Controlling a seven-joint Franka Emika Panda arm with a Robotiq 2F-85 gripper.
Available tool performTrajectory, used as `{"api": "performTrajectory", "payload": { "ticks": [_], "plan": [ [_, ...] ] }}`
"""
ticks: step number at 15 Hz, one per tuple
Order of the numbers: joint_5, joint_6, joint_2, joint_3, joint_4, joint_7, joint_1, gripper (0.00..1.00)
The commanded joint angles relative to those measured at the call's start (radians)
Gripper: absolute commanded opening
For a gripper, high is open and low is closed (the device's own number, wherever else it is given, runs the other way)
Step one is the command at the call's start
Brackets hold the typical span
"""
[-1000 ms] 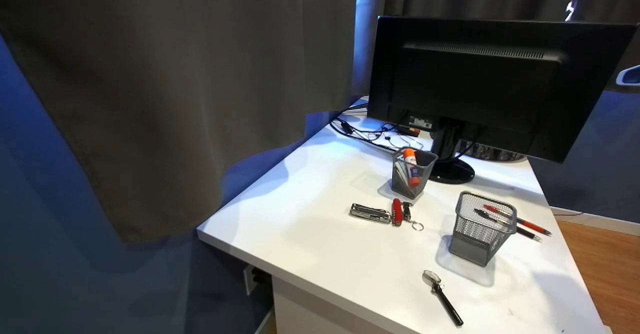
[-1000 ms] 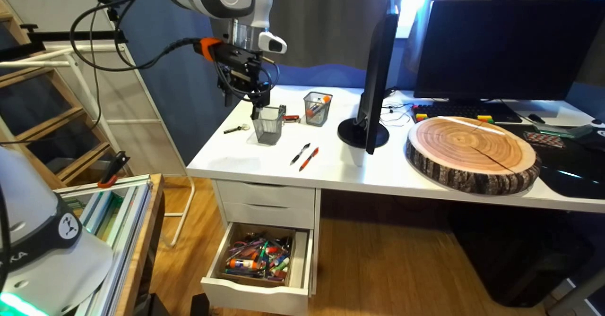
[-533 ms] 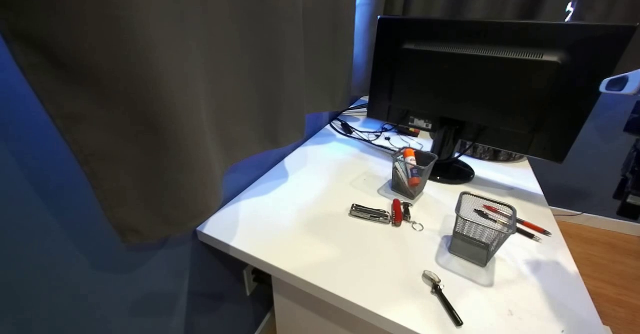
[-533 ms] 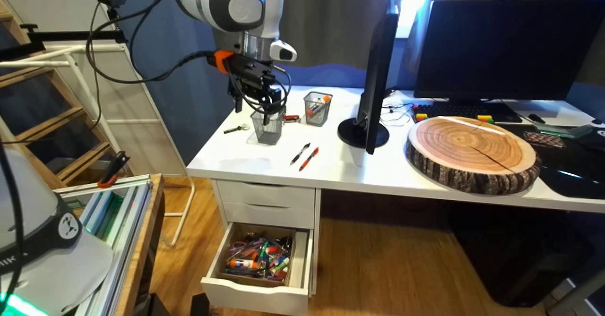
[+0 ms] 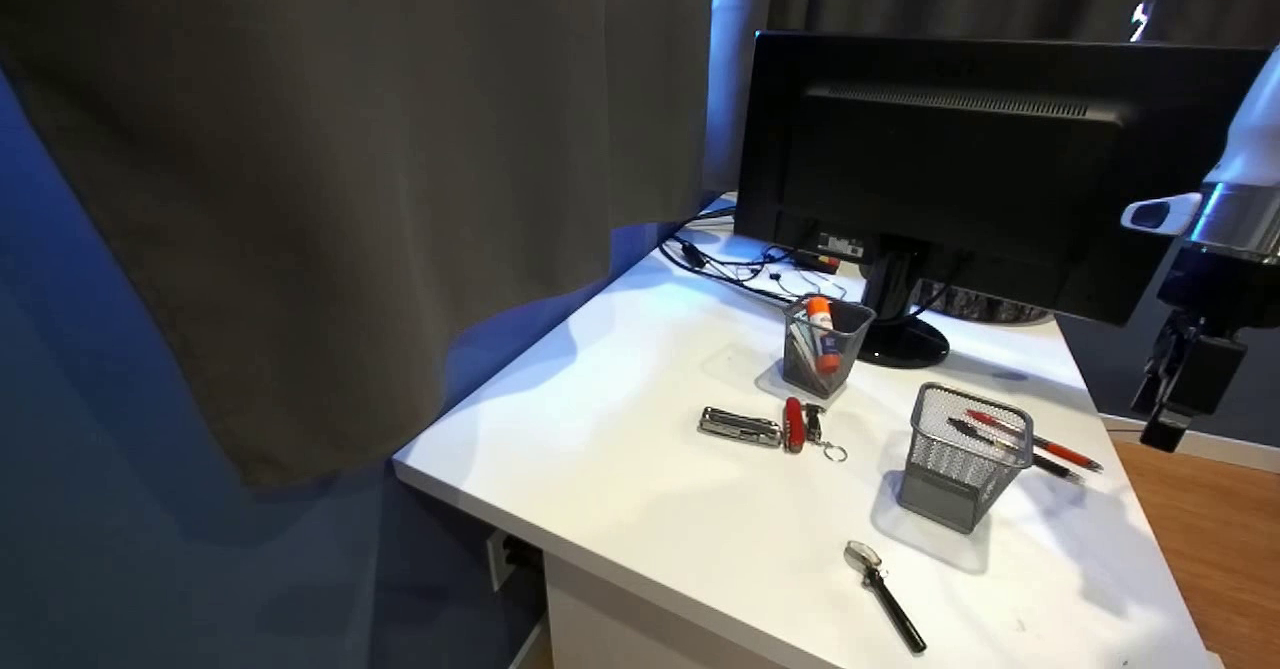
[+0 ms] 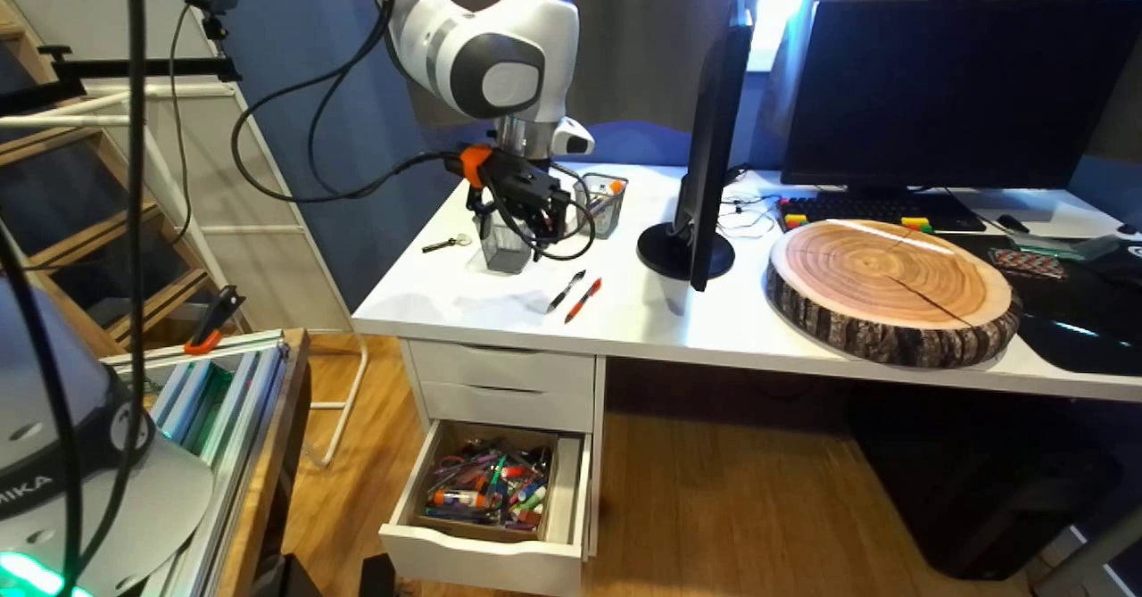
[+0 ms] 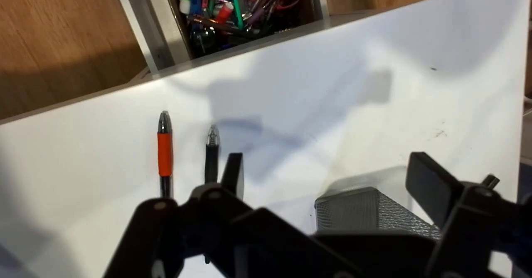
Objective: Pick up the black pen on the counter and put it on the gray basket on the left
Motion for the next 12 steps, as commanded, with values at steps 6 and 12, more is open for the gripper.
{"api": "performTrajectory", "payload": {
  "ticks": [6, 12],
  "plan": [
    [-0.15, 0.189, 0.227, -0.022, 0.105, 0.01, -0.013, 1.0],
    [-0.219, 0.272, 0.306, -0.036, 0.139, 0.028, -0.012, 1.0]
  ]
}}
